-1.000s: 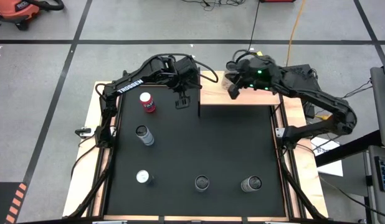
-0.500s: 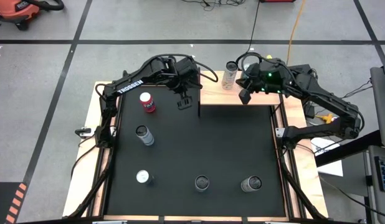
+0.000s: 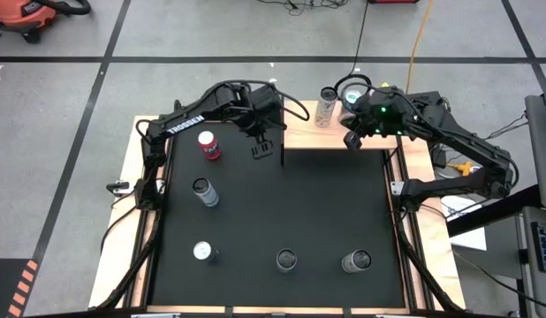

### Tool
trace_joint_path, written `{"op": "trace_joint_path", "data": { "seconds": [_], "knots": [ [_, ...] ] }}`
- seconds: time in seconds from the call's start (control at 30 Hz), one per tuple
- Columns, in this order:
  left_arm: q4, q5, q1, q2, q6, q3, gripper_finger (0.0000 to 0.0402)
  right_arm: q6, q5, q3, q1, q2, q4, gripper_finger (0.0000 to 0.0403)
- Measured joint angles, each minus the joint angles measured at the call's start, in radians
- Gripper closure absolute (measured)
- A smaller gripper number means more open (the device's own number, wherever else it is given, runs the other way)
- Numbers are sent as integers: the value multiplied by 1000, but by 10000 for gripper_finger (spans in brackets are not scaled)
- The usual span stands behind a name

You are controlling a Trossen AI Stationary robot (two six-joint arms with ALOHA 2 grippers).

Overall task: Place canned beverage on shelf
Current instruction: Put the bottom white blue soda can on the shelf

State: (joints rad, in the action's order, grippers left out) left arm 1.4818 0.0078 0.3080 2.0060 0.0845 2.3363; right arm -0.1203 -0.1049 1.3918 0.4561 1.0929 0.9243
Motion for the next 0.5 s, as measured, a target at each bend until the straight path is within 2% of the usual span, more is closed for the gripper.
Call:
{"op": "trace_joint_path", "data": {
  "seconds": [0.27,0.5],
  "knots": [
    [-20,2,1,0,56,-47,42,29,-6,0,0,-31,-7,403],
    [-20,98,-1,1,78,-59,42,31,-7,0,0,-40,-15,403]
  ]
}}
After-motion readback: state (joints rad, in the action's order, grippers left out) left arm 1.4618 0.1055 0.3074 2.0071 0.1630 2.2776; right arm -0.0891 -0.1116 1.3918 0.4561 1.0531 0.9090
